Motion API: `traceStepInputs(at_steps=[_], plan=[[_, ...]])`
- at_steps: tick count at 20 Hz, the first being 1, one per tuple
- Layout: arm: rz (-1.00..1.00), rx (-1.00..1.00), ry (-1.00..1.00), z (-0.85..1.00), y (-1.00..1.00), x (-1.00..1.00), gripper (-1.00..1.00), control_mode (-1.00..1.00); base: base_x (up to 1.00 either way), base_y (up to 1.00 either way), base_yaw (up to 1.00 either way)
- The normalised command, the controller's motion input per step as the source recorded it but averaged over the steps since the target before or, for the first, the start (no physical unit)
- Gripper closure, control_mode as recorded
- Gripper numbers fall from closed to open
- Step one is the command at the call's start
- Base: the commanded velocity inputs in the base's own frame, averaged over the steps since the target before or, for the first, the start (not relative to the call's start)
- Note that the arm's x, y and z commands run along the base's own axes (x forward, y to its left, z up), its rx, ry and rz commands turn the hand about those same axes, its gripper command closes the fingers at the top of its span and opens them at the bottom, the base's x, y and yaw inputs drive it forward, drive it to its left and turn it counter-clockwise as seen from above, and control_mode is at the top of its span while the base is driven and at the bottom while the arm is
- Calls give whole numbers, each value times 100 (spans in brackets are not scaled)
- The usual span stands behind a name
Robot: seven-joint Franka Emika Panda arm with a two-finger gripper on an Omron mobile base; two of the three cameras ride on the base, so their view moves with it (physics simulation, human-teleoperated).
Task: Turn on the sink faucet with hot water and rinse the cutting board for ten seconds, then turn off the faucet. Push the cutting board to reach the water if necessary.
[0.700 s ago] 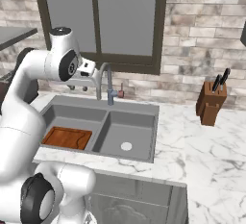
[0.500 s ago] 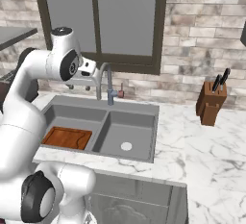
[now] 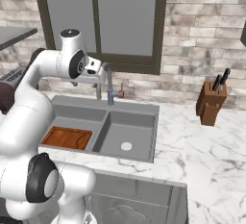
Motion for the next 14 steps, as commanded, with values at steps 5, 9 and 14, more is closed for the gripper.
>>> traceStepInputs(at_steps=[5,9,14], plan=[[0,0,0,-8,0,44,-100,-100,0,0,0],[0,0,0,-10,0,37,-100,-100,0,0,0],[0,0,0,-17,0,39,-100,-100,0,0,0]])
